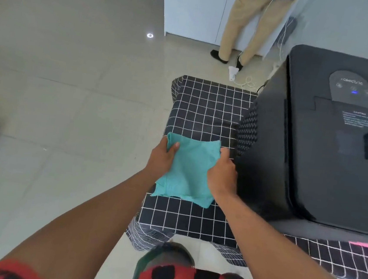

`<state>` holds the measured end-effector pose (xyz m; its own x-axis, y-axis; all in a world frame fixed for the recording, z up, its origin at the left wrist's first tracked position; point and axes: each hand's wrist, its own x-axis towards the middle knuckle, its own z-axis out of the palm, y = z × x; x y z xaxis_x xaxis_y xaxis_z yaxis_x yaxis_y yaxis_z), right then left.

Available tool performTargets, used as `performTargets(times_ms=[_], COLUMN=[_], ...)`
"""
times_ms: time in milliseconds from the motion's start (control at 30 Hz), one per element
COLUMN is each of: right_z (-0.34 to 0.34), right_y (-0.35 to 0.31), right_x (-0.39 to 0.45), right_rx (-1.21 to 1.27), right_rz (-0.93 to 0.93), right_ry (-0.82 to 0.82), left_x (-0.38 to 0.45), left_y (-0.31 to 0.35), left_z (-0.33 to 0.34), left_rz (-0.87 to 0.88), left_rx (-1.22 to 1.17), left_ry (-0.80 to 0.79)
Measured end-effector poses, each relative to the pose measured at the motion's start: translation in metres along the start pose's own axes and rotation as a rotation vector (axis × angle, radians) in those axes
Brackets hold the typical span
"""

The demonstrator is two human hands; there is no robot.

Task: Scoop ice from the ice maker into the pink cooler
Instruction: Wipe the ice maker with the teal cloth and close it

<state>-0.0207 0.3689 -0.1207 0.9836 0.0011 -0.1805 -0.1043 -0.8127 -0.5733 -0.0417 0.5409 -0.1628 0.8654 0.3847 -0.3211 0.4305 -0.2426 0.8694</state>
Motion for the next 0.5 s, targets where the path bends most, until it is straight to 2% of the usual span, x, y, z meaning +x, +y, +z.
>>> performTargets(times_ms=[133, 333, 500], right_z=[0.018, 0.030, 0.035], right_y=[0.000, 0.009, 0.015], right_x=[0.027, 0.049, 0.043], right_rx=[-0.074, -0.099, -0.105], right_rz=[0.008, 0.060, 0.084], right_ry=[0.055, 0.015, -0.083], left_x=[0.027, 0.045, 0.034], left_y=[-0.009, -0.020, -0.008], left_z=[0.005, 0.012, 0.014], left_rz=[0.027, -0.012, -0.068], left_rx=[0.030, 0.215, 0.485], left_ry=[-0.004, -0.040, 0.080])
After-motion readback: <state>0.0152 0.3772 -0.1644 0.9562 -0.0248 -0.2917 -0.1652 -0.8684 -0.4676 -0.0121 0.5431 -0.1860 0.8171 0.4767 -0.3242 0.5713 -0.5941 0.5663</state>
